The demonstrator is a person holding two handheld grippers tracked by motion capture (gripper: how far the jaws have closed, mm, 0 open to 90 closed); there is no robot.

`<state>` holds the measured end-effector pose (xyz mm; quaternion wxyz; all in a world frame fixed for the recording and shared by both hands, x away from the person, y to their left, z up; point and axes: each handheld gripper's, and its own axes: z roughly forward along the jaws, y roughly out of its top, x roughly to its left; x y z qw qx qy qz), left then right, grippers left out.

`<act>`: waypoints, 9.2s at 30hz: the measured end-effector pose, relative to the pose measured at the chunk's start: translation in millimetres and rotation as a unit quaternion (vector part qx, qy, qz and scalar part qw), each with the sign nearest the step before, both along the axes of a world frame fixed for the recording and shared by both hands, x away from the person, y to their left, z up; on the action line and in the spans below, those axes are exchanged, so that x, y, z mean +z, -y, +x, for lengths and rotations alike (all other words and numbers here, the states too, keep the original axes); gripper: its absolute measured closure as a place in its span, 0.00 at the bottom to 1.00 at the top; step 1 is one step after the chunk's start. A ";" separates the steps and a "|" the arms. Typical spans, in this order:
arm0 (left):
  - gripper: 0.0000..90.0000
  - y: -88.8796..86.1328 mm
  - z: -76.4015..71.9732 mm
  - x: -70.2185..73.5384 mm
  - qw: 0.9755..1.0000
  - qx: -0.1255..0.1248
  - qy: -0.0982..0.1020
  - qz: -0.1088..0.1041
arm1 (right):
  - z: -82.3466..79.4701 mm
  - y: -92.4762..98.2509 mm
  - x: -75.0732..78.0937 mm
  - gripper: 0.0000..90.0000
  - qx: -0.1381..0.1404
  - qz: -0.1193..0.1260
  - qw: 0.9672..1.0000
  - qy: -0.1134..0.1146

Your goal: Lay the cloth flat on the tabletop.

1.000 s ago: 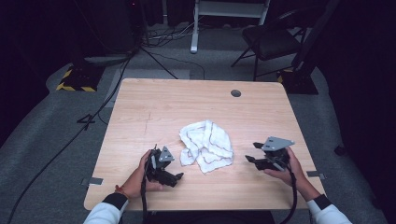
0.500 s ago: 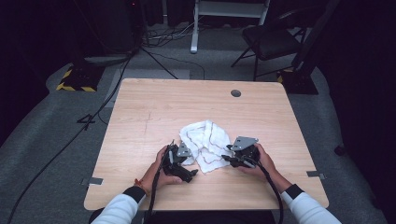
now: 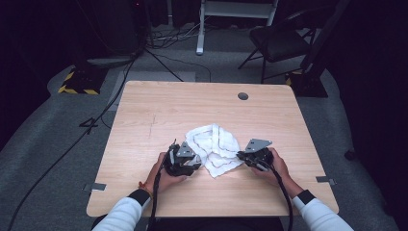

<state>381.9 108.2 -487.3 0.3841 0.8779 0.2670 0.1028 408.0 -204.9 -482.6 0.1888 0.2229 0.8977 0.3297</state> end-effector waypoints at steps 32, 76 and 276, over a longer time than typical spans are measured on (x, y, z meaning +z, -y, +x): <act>0.50 52.9 -15.8 1.0 0.995 -0.095 0.008 0.030 | -2.2 46.0 17.6 0.78 -0.074 0.044 0.996 0.011; 0.96 -4.3 -1.7 17.9 0.997 -0.040 0.052 0.029 | -35.1 3.2 -2.0 0.96 0.073 0.002 0.997 -0.039; 0.27 -18.5 -18.8 10.2 0.999 0.002 -0.005 0.044 | -49.5 74.9 13.7 0.44 -0.049 0.037 0.997 -0.049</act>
